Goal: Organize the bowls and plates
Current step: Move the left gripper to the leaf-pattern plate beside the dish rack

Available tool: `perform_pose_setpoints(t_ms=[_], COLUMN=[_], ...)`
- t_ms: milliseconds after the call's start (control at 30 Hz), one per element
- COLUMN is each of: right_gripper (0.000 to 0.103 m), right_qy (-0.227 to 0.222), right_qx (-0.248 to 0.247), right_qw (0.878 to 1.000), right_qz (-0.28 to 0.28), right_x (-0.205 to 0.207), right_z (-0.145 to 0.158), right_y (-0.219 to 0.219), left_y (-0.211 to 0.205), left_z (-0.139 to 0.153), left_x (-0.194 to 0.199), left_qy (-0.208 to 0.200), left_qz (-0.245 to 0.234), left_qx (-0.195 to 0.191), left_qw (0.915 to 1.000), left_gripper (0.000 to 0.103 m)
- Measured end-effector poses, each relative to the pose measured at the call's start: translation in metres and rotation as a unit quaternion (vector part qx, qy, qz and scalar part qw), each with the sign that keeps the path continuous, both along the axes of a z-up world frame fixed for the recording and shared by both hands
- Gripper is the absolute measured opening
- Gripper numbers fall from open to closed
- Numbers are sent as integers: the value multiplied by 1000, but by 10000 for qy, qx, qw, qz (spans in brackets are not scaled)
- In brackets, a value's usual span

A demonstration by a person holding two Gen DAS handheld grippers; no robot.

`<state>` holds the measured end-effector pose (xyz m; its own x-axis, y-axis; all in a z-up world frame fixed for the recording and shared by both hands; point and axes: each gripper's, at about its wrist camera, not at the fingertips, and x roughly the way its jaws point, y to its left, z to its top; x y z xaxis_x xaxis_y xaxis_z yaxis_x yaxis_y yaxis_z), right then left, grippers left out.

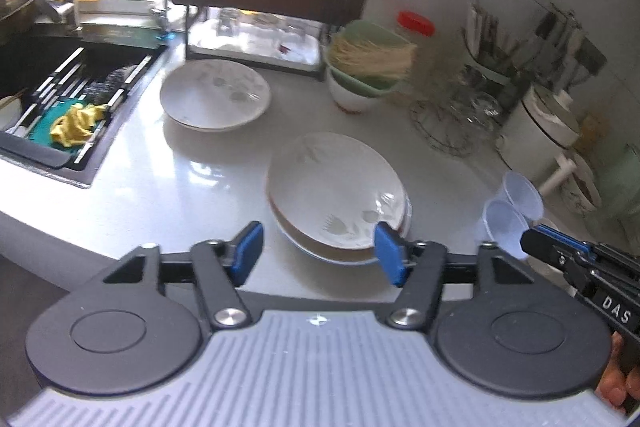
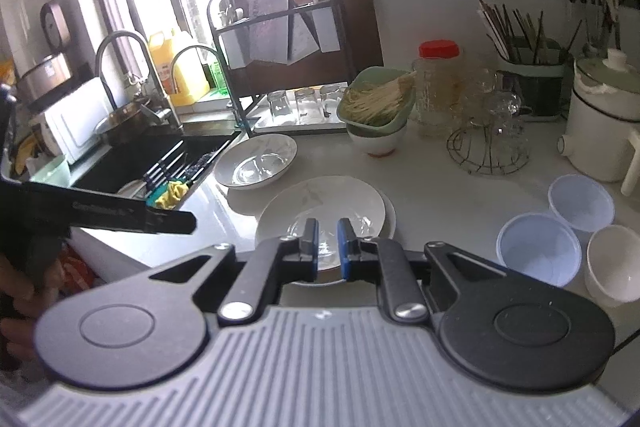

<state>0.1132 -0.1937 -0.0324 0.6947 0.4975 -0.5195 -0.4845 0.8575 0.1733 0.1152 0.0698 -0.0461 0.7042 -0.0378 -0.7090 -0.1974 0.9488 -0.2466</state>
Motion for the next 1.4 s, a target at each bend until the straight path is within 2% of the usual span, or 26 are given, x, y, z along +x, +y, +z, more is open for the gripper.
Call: perform_pose_setpoints(t_ms=[33, 100, 200, 467, 900, 1167, 1400], right_gripper=[29, 64, 80, 80, 80, 80, 80], right_qy=[-47, -139, -138, 122, 625, 783, 945], right_qx=[-54, -130, -1, 114, 11, 21, 51], right_qw=[10000, 9998, 9999, 9998, 9975, 9957, 9939], right_qz=[8, -5, -4, -120, -318, -494, -568], right_x=[0, 2, 5, 26, 68, 97, 131], right_z=[0, -1, -2, -10, -25, -32, -42], right_y=[1, 5, 9, 29, 73, 98, 124], left_y=[3, 8, 15, 37, 97, 127, 169], left_z=[1, 4, 6, 3, -21, -36, -51], left_x=[0, 2, 8, 34, 98, 151, 184], left_qy=[-12, -25, -76, 20, 293, 457, 651], left_qz=[101, 203, 204, 156, 11, -407, -392], left_qx=[49, 143, 278, 387, 26, 116, 240], left_qw=[9999, 9997, 9994, 9991, 9996, 9981, 9968], left_gripper=[74, 78, 86, 91, 92, 92, 92])
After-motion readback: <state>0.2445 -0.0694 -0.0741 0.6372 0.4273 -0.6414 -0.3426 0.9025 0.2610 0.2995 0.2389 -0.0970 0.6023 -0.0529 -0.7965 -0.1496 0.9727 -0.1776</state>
